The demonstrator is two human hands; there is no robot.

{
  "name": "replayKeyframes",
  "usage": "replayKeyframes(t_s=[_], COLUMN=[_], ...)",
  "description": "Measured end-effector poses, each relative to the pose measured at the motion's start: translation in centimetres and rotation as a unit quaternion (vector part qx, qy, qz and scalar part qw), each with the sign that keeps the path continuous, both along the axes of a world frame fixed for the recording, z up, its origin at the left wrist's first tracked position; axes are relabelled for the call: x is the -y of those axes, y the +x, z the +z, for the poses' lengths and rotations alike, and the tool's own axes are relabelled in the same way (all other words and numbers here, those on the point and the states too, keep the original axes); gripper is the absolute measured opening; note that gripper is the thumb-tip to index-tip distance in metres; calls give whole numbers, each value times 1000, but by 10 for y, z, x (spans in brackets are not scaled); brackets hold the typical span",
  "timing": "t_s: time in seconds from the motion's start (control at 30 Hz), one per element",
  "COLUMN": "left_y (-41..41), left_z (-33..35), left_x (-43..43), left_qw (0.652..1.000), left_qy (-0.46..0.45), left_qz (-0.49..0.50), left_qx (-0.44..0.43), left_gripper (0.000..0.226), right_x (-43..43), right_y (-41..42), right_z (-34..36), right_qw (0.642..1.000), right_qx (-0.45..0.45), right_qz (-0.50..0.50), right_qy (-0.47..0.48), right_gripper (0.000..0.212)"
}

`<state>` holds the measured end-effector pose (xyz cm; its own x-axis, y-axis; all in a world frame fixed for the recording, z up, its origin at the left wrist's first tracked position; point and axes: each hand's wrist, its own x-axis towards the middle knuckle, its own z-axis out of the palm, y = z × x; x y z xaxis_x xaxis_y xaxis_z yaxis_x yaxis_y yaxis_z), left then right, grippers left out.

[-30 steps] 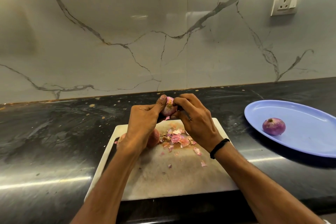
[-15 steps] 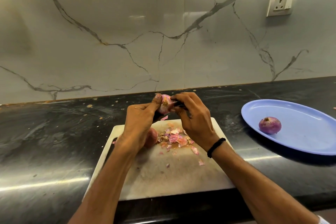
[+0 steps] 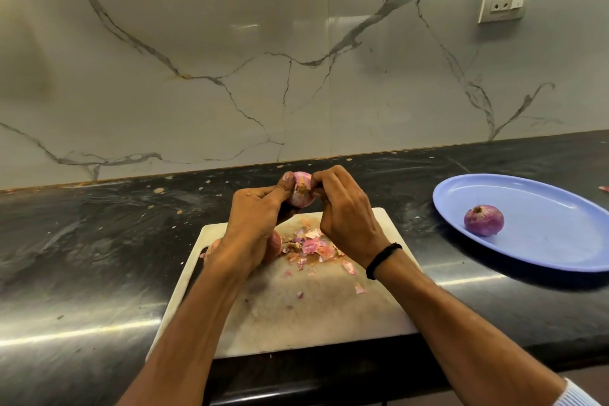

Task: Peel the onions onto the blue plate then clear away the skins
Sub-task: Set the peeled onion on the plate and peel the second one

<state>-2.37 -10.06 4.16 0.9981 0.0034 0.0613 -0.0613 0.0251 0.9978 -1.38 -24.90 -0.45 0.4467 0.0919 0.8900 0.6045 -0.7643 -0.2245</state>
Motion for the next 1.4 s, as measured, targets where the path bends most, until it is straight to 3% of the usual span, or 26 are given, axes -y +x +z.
replayKeyframes(t_s=[0.13, 0.23, 0.37, 0.8, 1.17, 1.4], left_y=[0, -1, -1, -3, 1, 5], left_z=[6, 7, 5, 4, 1, -2], left_x=[-2, -5, -5, -6, -6, -7], left_qw=[994, 996, 999, 999, 999, 1000], left_qy=[-105, -92, -38, -22, -17, -10], left_qz=[9, -5, -23, -43, -38, -27], left_qx=[-25, -5, 16, 16, 7, 11], left_gripper=[23, 18, 19, 21, 48, 23], right_x=[5, 12, 12, 9, 9, 9], right_y=[1, 1, -3, 1, 3, 3], right_z=[0, 3, 4, 2, 0, -2], right_qw=[997, 993, 990, 996, 996, 997], right_qx=[-39, -39, -78, -21, 10, -4], right_qz=[-7, 15, 99, 90, 88, 74], right_qy=[72, 107, 69, 13, -19, -23], right_gripper=[26, 32, 55, 34, 37, 18])
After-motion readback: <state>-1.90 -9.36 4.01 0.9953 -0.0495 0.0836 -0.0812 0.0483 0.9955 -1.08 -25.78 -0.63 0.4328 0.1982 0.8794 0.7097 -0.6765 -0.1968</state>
